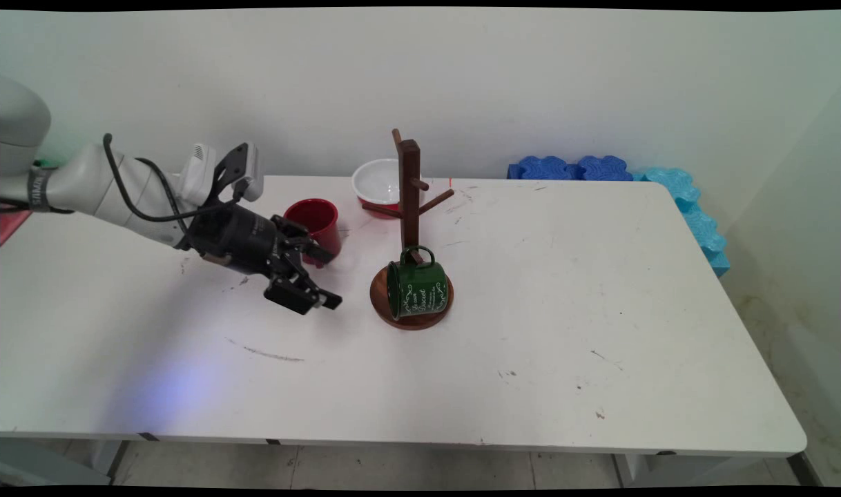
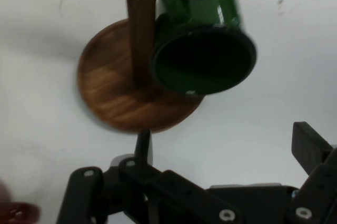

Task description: Pick up the green mug from the rack

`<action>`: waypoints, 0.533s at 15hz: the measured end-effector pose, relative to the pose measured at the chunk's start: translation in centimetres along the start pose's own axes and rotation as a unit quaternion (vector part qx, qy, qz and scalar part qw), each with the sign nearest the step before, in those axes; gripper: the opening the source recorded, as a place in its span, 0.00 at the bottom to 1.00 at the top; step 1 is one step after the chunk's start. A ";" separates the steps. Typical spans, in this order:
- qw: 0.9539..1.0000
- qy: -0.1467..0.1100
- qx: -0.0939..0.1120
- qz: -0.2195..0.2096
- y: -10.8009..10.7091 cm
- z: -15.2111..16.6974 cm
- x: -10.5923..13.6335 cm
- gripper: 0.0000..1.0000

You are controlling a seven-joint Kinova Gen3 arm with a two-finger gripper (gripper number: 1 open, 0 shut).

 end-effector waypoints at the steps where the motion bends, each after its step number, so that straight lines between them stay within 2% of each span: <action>1: 1.000 0.005 -0.004 -0.011 0.2 0.2 0.1 1.00; 8: 0.995 0.031 -0.031 -0.084 1.4 1.4 0.3 1.00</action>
